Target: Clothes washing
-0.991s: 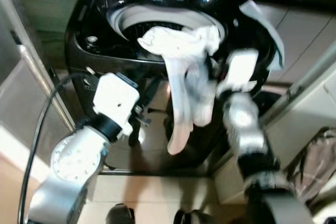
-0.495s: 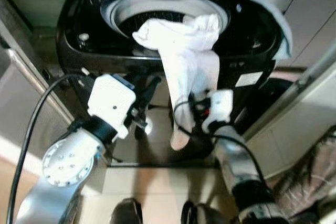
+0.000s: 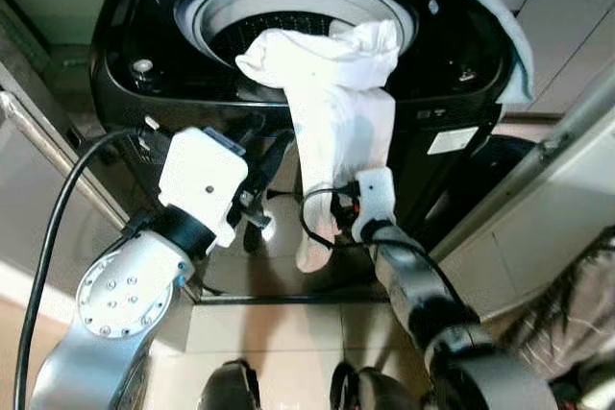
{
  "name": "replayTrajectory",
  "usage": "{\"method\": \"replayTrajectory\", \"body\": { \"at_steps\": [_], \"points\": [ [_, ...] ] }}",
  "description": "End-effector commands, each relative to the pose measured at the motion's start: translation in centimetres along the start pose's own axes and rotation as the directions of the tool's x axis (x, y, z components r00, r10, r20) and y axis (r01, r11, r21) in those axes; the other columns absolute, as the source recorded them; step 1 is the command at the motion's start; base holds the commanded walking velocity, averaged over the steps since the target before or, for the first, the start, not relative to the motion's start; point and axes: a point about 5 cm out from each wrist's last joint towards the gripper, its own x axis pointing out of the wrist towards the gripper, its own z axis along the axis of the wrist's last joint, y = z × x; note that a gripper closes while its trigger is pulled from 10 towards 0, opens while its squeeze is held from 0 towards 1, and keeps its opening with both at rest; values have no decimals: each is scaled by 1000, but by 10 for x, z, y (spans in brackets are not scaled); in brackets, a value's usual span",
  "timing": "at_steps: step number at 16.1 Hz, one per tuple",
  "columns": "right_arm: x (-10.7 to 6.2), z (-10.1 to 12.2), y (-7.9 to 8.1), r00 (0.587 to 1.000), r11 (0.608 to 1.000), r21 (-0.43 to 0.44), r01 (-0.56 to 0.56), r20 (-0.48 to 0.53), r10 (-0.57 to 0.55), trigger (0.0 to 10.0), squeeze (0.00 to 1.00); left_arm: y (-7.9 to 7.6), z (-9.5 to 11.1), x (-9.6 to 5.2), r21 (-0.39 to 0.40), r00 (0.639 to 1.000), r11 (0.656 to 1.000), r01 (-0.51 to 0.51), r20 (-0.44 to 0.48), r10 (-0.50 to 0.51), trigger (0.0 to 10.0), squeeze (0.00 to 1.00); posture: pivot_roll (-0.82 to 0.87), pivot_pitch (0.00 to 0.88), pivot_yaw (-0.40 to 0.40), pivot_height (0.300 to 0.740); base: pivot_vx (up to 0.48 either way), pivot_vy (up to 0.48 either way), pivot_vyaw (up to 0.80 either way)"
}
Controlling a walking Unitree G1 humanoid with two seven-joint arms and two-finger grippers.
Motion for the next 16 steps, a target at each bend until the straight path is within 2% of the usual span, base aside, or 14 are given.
{"method": "replayTrajectory", "body": {
  "at_steps": [1,2,3,5,6,13,16],
  "points": [
    [4,10,-8,999,999,-20,38,22,-38,10000,0,-3,2,0,3,1000,1000,5,6,-5,10000,0,271,224,-50,740,0,0,0],
    [6,12,-10,999,999,-12,48,12,-48,10000,0,-3,2,0,2,1000,1000,4,9,-4,10000,0,269,223,-50,740,0,0,0],
    [10,14,-15,995,995,46,93,-28,-92,10000,0,-3,2,1,1,1000,1000,4,12,-4,10000,0,267,225,-49,740,0,0,0],
    [14,22,-18,990,989,51,141,-36,-140,10000,0,-3,3,3,-3,1000,1000,9,17,-9,10000,0,260,228,-46,740,0,0,0],
    [17,29,-19,988,986,56,155,-25,-153,0,0,-4,3,5,-4,1000,1000,11,19,-11,10000,0,260,228,-46,740,0,0,0],
    [22,42,-18,988,983,101,155,-7,-155,0,0,-3,3,8,-10,1000,1000,8,22,-8,10000,0,258,234,-47,740,0,0,0],
    [22,41,-18,986,982,97,165,-14,-165,0,0,-7,-2,8,-77,1000,997,21,2,-21,10000,0,250,224,-53,740,0,0,0]
  ]
}}
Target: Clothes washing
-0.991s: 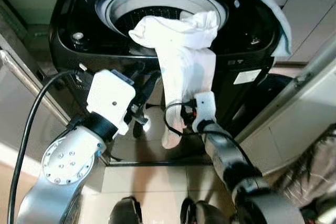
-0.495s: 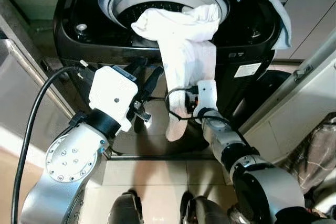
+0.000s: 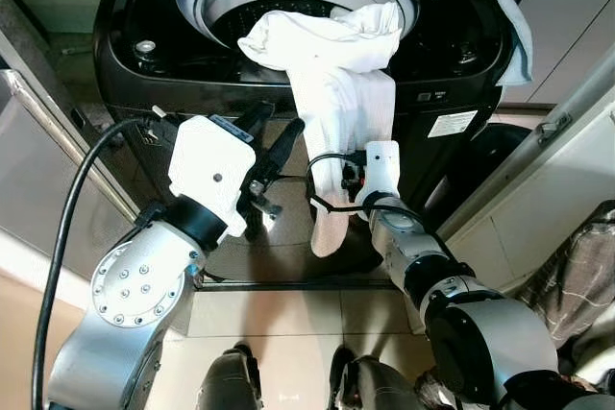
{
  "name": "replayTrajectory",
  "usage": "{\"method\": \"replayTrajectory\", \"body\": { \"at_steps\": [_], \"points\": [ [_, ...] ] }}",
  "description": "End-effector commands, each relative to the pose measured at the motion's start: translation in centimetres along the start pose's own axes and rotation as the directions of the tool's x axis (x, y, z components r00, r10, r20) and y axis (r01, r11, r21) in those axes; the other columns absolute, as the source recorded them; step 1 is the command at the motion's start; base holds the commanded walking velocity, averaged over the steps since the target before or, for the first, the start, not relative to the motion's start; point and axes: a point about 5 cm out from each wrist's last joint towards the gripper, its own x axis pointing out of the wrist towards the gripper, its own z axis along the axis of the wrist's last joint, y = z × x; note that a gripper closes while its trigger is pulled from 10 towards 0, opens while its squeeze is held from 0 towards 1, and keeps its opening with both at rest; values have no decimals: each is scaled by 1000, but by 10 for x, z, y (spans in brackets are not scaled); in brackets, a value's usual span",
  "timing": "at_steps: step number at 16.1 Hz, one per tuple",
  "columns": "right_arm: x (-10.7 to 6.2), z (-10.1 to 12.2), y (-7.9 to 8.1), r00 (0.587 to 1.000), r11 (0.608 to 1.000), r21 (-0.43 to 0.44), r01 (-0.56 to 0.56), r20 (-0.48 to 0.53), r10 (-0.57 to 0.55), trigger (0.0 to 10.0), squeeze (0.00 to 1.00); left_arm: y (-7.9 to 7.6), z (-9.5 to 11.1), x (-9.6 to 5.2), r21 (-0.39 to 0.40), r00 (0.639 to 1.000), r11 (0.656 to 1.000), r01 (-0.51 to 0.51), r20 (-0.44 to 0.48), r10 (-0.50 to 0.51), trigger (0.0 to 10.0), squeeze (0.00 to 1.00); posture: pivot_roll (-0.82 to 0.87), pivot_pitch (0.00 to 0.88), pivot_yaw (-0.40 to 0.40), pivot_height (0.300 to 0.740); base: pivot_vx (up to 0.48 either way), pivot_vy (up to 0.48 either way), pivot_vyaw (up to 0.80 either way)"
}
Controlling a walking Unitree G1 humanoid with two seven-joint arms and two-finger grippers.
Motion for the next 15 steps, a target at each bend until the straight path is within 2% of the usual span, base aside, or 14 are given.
{"method": "replayTrajectory", "body": {
  "at_steps": [1,5,9,12,14,15],
  "points": [
    [4,17,-4,999,1000,5,23,44,-23,0,0,-3,-8,-1,-19,999,999,26,-44,-27,10000,0,247,222,-54,740,0,0,0],
    [6,25,-1,998,1000,21,-1,68,-1,0,0,-6,-10,-1,-19,998,999,35,-54,-36,10000,0,243,214,-64,740,0,0,0],
    [12,79,8,971,993,61,-100,226,84,0,0,-4,-11,-3,-13,998,1000,24,-57,-24,10000,0,249,193,-83,740,0,0,0],
    [7,147,0,900,988,40,-149,419,119,0,0,-3,-12,-3,-14,999,1000,12,-53,-13,10000,0,245,169,-96,740,0,0,0],
    [5,162,-1,883,987,36,-159,453,126,0,0,-3,-13,-2,-15,999,1000,12,-51,-13,10000,0,242,163,-98,740,0,0,0],
    [5,162,-1,883,987,36,-159,453,126,0,0,-3,-13,-2,-15,999,1000,12,-51,-13,10000,0,242,163,-98,740,0,0,0]
  ]
}}
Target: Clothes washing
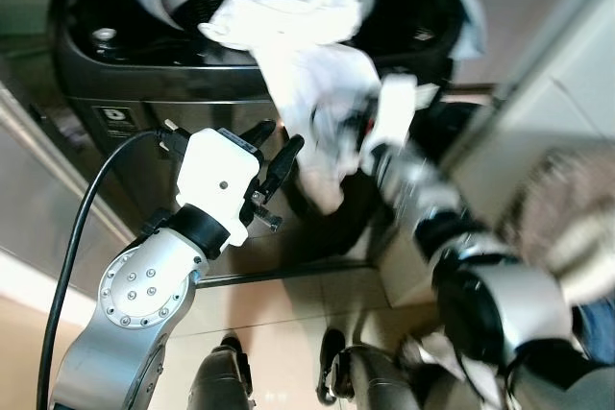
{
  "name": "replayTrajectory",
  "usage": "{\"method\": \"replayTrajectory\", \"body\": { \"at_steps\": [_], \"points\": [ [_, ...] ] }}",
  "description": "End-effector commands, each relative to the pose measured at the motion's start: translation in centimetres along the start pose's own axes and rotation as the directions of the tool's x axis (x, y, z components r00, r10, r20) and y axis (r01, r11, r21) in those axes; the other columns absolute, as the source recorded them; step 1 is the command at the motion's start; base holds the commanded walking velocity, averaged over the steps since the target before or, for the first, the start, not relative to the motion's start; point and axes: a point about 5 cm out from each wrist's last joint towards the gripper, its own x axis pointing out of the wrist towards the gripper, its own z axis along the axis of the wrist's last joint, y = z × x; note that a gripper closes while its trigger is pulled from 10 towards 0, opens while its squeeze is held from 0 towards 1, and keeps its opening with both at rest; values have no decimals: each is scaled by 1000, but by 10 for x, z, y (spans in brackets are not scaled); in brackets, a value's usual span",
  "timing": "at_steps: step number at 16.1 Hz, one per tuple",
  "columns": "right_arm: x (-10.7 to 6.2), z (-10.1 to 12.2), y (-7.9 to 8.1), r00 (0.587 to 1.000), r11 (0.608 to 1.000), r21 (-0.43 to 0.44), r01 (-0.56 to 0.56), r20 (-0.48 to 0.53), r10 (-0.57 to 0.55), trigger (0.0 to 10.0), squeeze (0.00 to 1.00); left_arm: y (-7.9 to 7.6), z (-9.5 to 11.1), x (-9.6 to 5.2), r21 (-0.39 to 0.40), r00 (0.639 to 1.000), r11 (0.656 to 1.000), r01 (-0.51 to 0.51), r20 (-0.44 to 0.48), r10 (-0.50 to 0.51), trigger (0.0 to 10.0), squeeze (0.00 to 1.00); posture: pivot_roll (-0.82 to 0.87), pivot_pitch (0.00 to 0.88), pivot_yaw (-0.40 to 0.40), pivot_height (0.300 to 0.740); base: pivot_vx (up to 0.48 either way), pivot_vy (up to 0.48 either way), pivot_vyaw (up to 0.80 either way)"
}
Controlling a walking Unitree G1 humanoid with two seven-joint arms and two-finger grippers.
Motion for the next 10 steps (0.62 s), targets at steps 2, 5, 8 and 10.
{"method": "replayTrajectory", "body": {
  "at_steps": [2,5,8,10],
  "points": [
    [6,47,6,983,1000,-18,-19,183,22,0,0,-2,0,0,-4,1000,1000,7,6,-7,10000,0,242,163,-98,740,0,0,0],
    [6,47,6,983,1000,-18,-19,183,22,0,0,-2,0,0,-4,1000,1000,7,6,-7,10000,0,242,163,-98,740,0,0,0],
    [6,47,6,983,1000,-18,-19,183,22,0,0,-2,0,0,-4,1000,1000,7,6,-7,10000,0,242,163,-98,740,0,0,0],
    [6,47,6,983,1000,-18,-19,183,22,0,0,-2,0,0,-4,1000,1000,7,6,-7,10000,0,242,163,-98,740,0,0,0]
  ]
}}
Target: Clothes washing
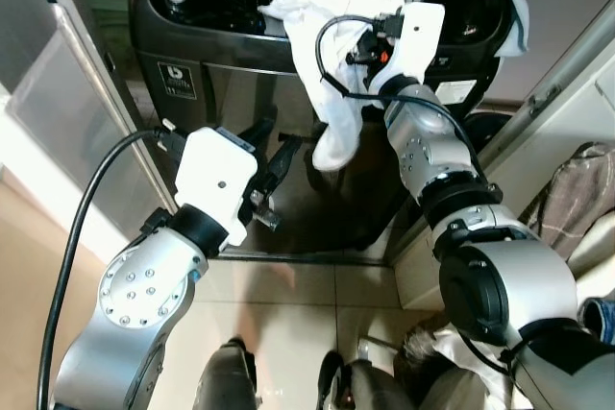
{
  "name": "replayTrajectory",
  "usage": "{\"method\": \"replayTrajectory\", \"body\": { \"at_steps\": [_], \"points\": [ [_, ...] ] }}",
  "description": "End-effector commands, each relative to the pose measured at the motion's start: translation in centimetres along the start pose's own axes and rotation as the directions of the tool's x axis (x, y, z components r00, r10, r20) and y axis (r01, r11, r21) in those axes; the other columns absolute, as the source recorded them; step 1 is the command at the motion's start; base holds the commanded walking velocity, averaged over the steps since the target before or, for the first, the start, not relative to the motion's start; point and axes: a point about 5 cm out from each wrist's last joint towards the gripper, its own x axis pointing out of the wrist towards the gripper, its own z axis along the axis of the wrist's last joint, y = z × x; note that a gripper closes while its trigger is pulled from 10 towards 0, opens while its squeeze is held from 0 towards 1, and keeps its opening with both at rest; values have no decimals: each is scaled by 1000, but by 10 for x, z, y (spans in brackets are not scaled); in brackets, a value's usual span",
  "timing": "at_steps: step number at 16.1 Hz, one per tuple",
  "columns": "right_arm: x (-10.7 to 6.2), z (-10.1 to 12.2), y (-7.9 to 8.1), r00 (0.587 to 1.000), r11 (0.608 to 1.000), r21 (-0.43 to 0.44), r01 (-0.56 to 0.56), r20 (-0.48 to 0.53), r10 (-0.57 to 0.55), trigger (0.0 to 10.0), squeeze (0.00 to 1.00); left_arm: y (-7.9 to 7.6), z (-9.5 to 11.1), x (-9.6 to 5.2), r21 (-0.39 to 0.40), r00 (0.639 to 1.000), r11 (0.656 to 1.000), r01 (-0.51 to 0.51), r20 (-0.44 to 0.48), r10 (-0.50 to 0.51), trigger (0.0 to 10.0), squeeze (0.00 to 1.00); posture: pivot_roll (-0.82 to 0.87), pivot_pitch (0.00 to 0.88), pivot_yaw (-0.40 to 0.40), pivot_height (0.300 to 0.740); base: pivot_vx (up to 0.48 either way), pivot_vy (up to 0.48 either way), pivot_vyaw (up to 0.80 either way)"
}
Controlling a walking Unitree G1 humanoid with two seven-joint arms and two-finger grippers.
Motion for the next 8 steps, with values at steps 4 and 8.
{"method": "replayTrajectory", "body": {
  "at_steps": [4,8],
  "points": [
    [0,2,-5,1000,1000,2,9,4,-9,0,0,-3,1,0,-3,1000,1000,13,3,-13,10000,0,242,163,-98,740,0,0,0],
    [1,7,-5,1000,1000,6,-2,12,2,0,0,-3,0,0,-3,1000,1000,12,4,-12,10000,0,239,152,-101,740,0,0,0]
  ]
}}
